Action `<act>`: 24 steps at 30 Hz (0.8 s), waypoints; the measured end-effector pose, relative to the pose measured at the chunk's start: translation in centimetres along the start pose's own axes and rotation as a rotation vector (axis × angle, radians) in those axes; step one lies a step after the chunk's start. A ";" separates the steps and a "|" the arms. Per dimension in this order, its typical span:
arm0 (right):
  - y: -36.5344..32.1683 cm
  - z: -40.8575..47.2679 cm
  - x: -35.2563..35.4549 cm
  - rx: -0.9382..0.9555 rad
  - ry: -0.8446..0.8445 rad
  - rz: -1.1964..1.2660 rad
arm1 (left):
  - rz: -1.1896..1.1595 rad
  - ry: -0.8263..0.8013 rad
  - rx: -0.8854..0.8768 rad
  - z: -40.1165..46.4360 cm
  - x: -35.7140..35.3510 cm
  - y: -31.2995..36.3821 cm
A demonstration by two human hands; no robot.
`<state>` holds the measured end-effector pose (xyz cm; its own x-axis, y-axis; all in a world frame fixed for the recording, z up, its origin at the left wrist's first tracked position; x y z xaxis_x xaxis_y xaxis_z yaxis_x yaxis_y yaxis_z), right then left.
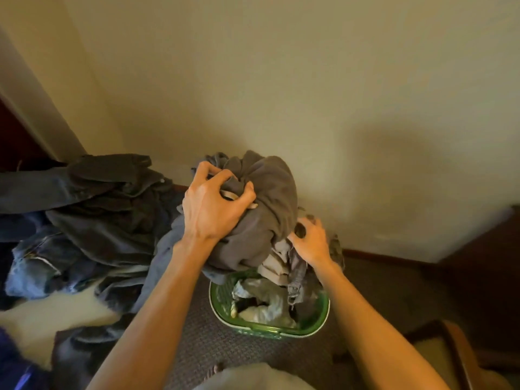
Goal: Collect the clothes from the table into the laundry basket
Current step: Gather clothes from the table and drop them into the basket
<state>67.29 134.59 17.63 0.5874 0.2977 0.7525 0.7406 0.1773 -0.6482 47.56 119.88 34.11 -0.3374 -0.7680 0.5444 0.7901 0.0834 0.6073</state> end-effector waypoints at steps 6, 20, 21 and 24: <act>3.9 -1.2 -2.3 -0.138 0.002 0.119 | -0.105 -0.039 0.006 1.8 -2.3 -0.1; 7.4 -4.6 -2.6 -0.374 0.053 0.243 | -0.411 -0.128 0.019 1.1 -11.2 0.4; 7.7 -4.9 -2.8 -0.386 0.049 0.239 | -0.365 -0.221 0.049 0.1 -12.2 -1.0; 8.1 -5.6 -3.1 -0.414 0.024 0.210 | -0.172 -0.602 0.178 -3.7 -14.8 -6.5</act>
<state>73.29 129.87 10.64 0.7421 0.2641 0.6160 0.6702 -0.2752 -0.6893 49.34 128.37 19.91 -0.7201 -0.2934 0.6288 0.6201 0.1345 0.7729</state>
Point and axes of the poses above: each hand's wrist, its own z-axis towards the middle knuckle, its own x-axis out of the back of the hand, y = z × x, the point moved 1 cm from there along z, towards the middle knuckle, and after that the axes turned 3 degrees about y, right-handed, at the moved point
